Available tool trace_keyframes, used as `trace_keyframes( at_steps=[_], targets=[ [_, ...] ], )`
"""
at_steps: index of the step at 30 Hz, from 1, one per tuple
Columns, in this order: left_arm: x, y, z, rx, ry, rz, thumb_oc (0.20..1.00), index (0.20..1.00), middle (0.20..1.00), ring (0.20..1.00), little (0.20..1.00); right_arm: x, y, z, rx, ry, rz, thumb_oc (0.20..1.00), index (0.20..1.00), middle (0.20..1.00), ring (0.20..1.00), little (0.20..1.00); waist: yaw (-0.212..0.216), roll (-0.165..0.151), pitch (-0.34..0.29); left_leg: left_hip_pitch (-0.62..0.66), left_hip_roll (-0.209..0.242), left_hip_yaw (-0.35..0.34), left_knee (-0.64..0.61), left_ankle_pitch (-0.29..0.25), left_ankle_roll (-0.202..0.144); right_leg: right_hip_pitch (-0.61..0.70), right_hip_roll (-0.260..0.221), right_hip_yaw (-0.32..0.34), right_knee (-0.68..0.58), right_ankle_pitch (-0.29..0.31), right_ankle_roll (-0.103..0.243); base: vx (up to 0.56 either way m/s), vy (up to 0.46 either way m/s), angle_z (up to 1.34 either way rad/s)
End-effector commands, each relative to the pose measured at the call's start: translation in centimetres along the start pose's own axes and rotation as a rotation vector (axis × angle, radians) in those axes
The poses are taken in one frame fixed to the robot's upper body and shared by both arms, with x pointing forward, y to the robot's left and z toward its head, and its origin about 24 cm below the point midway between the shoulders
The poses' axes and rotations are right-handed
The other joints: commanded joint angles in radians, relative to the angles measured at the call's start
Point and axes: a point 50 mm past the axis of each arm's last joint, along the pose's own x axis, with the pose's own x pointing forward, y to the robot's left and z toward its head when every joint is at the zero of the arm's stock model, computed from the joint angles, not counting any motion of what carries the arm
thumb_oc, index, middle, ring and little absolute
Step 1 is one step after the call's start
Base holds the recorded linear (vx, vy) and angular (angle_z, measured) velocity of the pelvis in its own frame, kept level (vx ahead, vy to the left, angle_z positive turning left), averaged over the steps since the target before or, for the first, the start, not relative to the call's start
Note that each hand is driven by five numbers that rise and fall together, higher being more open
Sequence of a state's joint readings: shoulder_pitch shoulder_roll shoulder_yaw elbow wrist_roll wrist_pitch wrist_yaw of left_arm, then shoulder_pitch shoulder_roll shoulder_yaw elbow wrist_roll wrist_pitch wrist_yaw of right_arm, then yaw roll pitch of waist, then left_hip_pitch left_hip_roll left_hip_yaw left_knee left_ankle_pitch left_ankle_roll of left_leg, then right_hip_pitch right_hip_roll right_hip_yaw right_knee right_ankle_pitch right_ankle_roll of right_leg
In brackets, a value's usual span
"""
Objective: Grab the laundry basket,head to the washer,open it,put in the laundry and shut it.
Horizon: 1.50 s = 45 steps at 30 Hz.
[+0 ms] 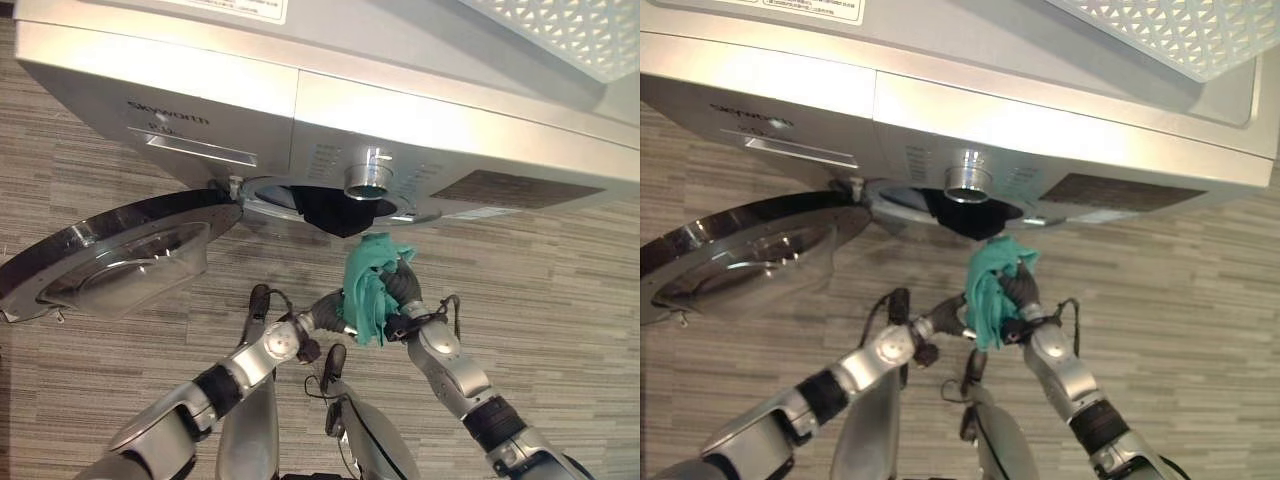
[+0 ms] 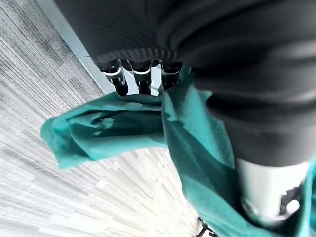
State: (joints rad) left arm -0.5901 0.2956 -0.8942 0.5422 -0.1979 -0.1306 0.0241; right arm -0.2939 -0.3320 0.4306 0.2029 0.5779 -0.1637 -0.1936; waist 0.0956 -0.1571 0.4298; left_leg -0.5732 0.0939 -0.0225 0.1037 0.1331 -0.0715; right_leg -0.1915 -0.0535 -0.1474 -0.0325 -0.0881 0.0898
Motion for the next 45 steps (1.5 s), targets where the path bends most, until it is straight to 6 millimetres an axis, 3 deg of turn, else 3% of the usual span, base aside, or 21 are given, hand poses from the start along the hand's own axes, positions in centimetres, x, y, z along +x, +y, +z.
trace_keyframes(
  at_steps=[1, 7, 17, 18, 19, 30, 33, 34, 35, 36, 41, 45],
  targets=[
    [1.7, -5.7, 2.7, -0.084, -0.106, -0.117, 1.0, 1.0, 1.0, 1.0, 1.0, 1.0, 2.1, 4.7, 0.14, -0.239, 0.052, 0.2, 0.2, 0.2, 0.2, 0.2, -0.014, -0.014, -0.049, -0.112, 0.002, 0.009, 0.03, 0.022, -0.004, 0.045, -0.021, -0.024, 0.15, -0.106, 0.012, 0.0, 0.0, 0.0],
    [2.6, -5.9, 4.2, -0.123, -0.148, -0.093, 1.0, 1.0, 1.0, 1.0, 1.0, 1.3, 2.5, 4.3, 0.186, -0.226, 0.038, 0.2, 0.2, 0.2, 0.2, 0.2, -0.03, -0.02, -0.048, -0.121, 0.002, 0.014, 0.032, 0.02, -0.004, 0.036, -0.024, -0.03, 0.153, -0.099, 0.012, 0.0, 0.0, 0.0],
    [2.1, -5.1, 3.8, -0.103, -0.17, -0.027, 1.0, 1.0, 1.0, 1.0, 1.0, 1.2, 1.8, 4.5, 0.198, -0.25, 0.003, 0.2, 0.2, 0.2, 0.2, 0.2, -0.022, -0.017, -0.045, -0.129, -0.005, 0.021, 0.033, 0.017, -0.001, 0.032, -0.028, -0.04, 0.15, -0.094, 0.013, 0.0, 0.0, 0.0],
    [2.0, -4.8, 3.6, -0.117, -0.156, 0.004, 0.523, 0.523, 0.523, 0.523, 0.523, 1.1, 1.6, 4.4, 0.198, -0.248, -0.01, 0.2, 0.2, 0.2, 0.2, 0.2, -0.02, -0.016, -0.044, -0.131, -0.006, 0.021, 0.032, 0.018, 0.0, 0.031, -0.03, -0.042, 0.149, -0.093, 0.014, 0.0, 0.0, 0.0],
    [2.0, -4.7, 3.5, -0.127, -0.154, 0.023, 0.2, 0.2, 0.2, 0.2, 0.2, 1.1, 1.4, 4.3, 0.199, -0.245, -0.018, 0.2, 0.2, 0.2, 0.2, 0.2, -0.019, -0.015, -0.044, -0.132, -0.007, 0.021, 0.03, 0.018, 0.0, 0.031, -0.031, -0.043, 0.148, -0.091, 0.014, 0.0, 0.0, 0.0],
    [1.6, -2.7, 3.0, -0.238, -0.145, 0.202, 0.2, 0.2, 0.2, 0.2, 0.2, 0.3, 0.9, 2.0, 0.257, -0.156, -0.066, 0.2, 0.2, 0.2, 0.2, 0.2, -0.009, -0.014, -0.036, -0.133, -0.01, 0.028, 0.018, 0.028, 0.001, 0.031, -0.034, -0.056, 0.146, -0.088, 0.012, 0.0, -0.002, 0.05],
    [1.2, -1.2, 2.4, -0.283, -0.14, 0.292, 0.2, 0.2, 0.2, 0.2, 0.2, -0.3, 0.7, 0.4, 0.291, -0.091, -0.067, 0.2, 0.2, 0.2, 0.2, 0.2, -0.007, -0.013, -0.035, -0.131, -0.007, 0.031, 0.014, 0.032, 0.0, 0.028, -0.033, -0.059, 0.148, -0.088, 0.011, 0.0, 0.0, 0.0],
    [1.2, -1.2, 2.4, -0.283, -0.14, 0.292, 0.2, 0.2, 0.2, 0.2, 0.2, -0.3, 0.7, 0.4, 0.291, -0.09, -0.067, 0.241, 0.241, 0.241, 0.241, 0.241, -0.007, -0.013, -0.035, -0.131, -0.007, 0.031, 0.014, 0.032, 0.0, 0.028, -0.033, -0.059, 0.148, -0.088, 0.011, 0.0, 0.0, 0.0],
    [1.0, -0.6, 2.3, -0.299, -0.137, 0.325, 0.2, 0.2, 0.2, 0.2, 0.2, -0.5, 0.4, -0.1, 0.283, -0.068, -0.075, 0.401, 0.401, 0.401, 0.401, 0.401, -0.006, -0.014, -0.035, -0.129, -0.006, 0.032, 0.012, 0.033, 0.0, 0.028, -0.032, -0.059, 0.148, -0.088, 0.01, 0.0, 0.0, 0.0],
    [0.7, 0.2, 2.0, -0.325, -0.139, 0.365, 0.2, 0.2, 0.2, 0.2, 0.2, -0.9, -0.1, -0.9, 0.272, -0.033, -0.08, 1.0, 1.0, 1.0, 1.0, 1.0, -0.005, -0.013, -0.035, -0.128, -0.005, 0.034, 0.011, 0.035, -0.001, 0.027, -0.03, -0.062, 0.151, -0.09, 0.009, 0.0, 0.0, 0.0],
    [-0.4, 2.1, 0.9, -0.388, -0.13, 0.463, 0.2, 0.2, 0.2, 0.2, 0.2, -1.8, -1.3, -2.1, 0.194, 0.023, -0.085, 1.0, 1.0, 1.0, 1.0, 1.0, -0.004, -0.015, -0.036, -0.124, -0.001, 0.038, 0.008, 0.038, -0.002, 0.023, -0.027, -0.065, 0.153, -0.089, 0.009, 0.0, 0.0, 0.0],
    [-1.8, 3.6, -1.3, -0.483, -0.074, 0.585, 0.2, 0.2, 0.2, 0.2, 0.2, -3.7, -3.1, -3.9, 0.107, 0.097, -0.125, 1.0, 1.0, 1.0, 1.0, 1.0, -0.015, -0.022, -0.037, -0.124, 0.005, 0.044, 0.009, 0.041, -0.002, 0.019, -0.026, -0.062, 0.159, -0.089, 0.006, 0.0, -0.003, -0.01]
  ],
)
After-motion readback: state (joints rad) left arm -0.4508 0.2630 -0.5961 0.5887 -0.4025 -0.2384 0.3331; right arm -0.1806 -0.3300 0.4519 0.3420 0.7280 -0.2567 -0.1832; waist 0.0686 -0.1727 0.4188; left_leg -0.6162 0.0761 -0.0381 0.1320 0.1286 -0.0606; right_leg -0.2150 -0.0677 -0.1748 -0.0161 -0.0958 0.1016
